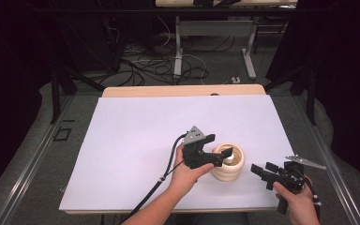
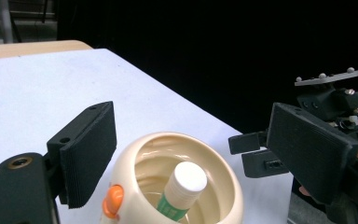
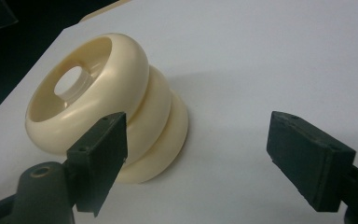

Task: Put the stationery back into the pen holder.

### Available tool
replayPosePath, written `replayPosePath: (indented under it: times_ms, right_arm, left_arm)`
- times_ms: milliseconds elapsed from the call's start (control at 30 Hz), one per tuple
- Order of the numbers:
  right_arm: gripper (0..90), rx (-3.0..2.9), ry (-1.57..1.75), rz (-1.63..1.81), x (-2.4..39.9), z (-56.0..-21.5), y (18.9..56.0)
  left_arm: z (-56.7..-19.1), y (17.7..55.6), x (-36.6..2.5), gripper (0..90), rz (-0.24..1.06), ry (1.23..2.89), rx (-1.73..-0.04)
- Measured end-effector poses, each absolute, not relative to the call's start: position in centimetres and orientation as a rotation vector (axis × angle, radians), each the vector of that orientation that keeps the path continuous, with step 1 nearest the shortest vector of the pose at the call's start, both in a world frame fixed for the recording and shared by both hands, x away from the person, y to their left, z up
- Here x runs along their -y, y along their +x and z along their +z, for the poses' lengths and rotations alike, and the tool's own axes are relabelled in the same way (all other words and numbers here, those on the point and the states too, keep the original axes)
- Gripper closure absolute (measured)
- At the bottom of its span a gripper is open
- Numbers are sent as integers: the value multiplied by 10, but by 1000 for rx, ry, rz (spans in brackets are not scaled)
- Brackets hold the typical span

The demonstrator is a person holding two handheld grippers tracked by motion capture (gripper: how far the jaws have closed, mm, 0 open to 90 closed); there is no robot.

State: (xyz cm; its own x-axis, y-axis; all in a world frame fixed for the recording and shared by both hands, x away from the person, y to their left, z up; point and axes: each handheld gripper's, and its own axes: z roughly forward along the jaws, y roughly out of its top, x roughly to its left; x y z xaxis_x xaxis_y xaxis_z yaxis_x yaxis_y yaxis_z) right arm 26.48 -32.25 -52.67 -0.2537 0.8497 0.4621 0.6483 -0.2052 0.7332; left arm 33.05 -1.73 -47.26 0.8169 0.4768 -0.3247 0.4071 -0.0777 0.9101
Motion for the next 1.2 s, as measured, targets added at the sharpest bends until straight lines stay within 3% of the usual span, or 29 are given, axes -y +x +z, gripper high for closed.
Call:
replayPosePath:
  times_ms: [567,1200]
  right_arm:
    - [196,-1828,1788,1449,321,-526,264]
    - [158,-1820,1755,1437,321,-524,263]
  left_arm:
    - [-443,327,-19,56,240,1750,-762]
    - [-435,317,-109,15,408,1753,-892]
